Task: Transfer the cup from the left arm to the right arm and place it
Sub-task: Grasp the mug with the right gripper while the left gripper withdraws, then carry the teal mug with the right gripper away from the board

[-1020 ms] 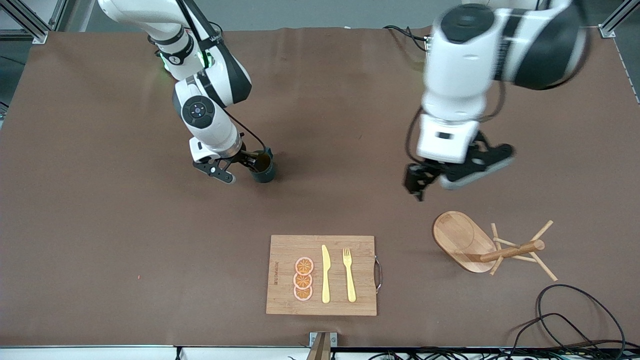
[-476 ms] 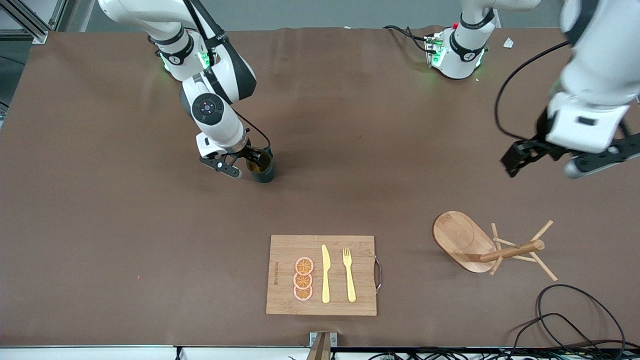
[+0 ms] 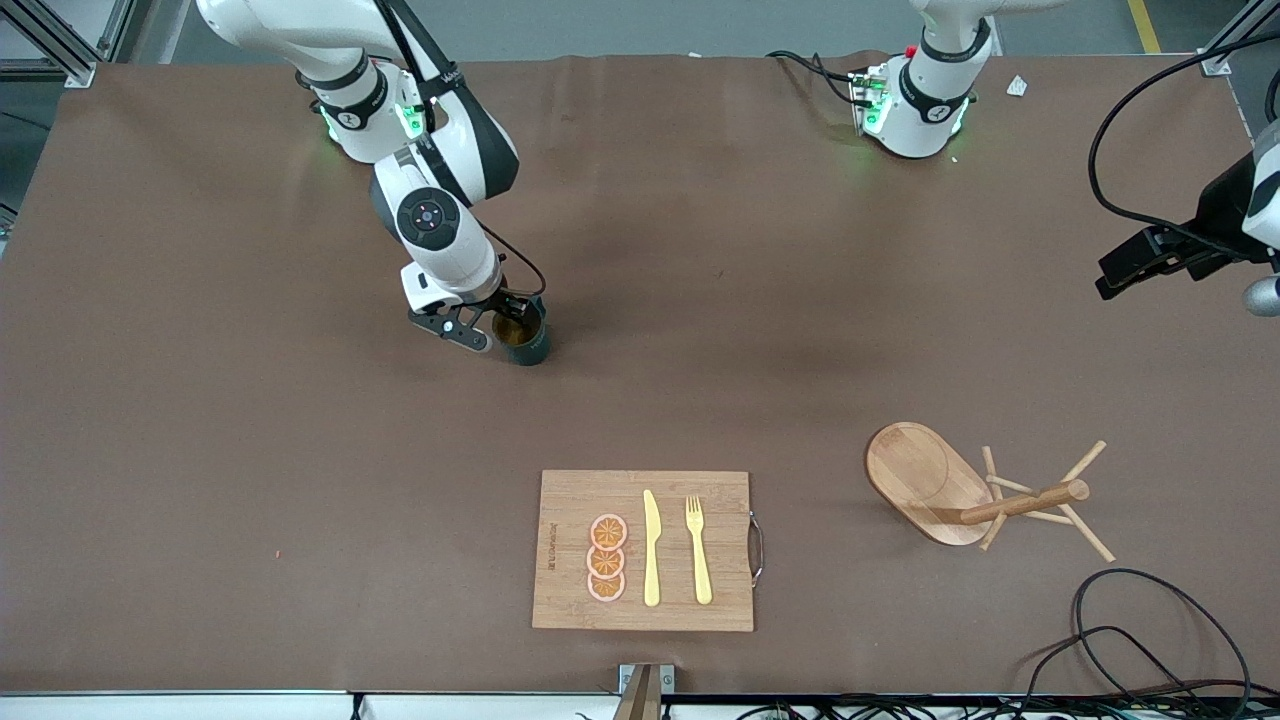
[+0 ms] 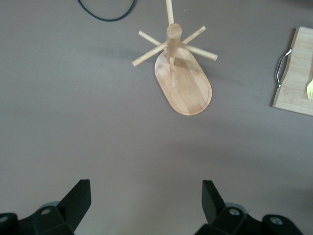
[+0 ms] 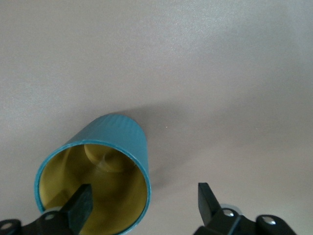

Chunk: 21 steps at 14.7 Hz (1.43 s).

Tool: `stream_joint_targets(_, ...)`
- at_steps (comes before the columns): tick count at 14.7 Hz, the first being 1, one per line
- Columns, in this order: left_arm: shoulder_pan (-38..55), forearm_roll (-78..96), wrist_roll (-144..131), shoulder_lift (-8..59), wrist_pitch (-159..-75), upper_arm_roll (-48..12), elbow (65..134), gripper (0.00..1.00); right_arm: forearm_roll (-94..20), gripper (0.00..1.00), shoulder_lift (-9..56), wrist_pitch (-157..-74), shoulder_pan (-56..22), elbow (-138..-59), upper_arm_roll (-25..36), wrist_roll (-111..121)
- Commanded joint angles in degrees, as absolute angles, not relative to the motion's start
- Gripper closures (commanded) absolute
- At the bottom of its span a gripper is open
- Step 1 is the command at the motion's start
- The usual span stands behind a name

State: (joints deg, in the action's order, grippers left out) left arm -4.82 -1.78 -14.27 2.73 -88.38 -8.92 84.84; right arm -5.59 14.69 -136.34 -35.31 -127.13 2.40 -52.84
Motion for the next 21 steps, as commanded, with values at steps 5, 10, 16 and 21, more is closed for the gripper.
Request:
stream_joint_targets(5,-6.7,-0.6,-10.5,-2.3,-88.1,-8.4,89.6,0.00,-5.5,0.43,16.4,-138.2,-35.9,-127.9,2.8,-53.7)
stream_joint_targets(10,-5.4,-0.9,-10.5,-2.6,-87.9,-8.3,90.6,0.00,-5.5,0.95,16.4,-138.0,-35.8,-127.3,2.8,-53.1)
stream_joint_targets(16,-3.7,-0.8,-12.6,-2.6,-87.4,-9.4,90.2,0.00,-5.4,0.98,16.4,-137.4,-34.5,-126.3,3.0,-36.7)
stream_joint_targets(21,-4.0,-0.7,-11.9,-2.9,-86.1,-11.2,90.0,0.00,-5.4,0.98,15.6,-135.8,-28.5,-126.3,3.1,-10.4)
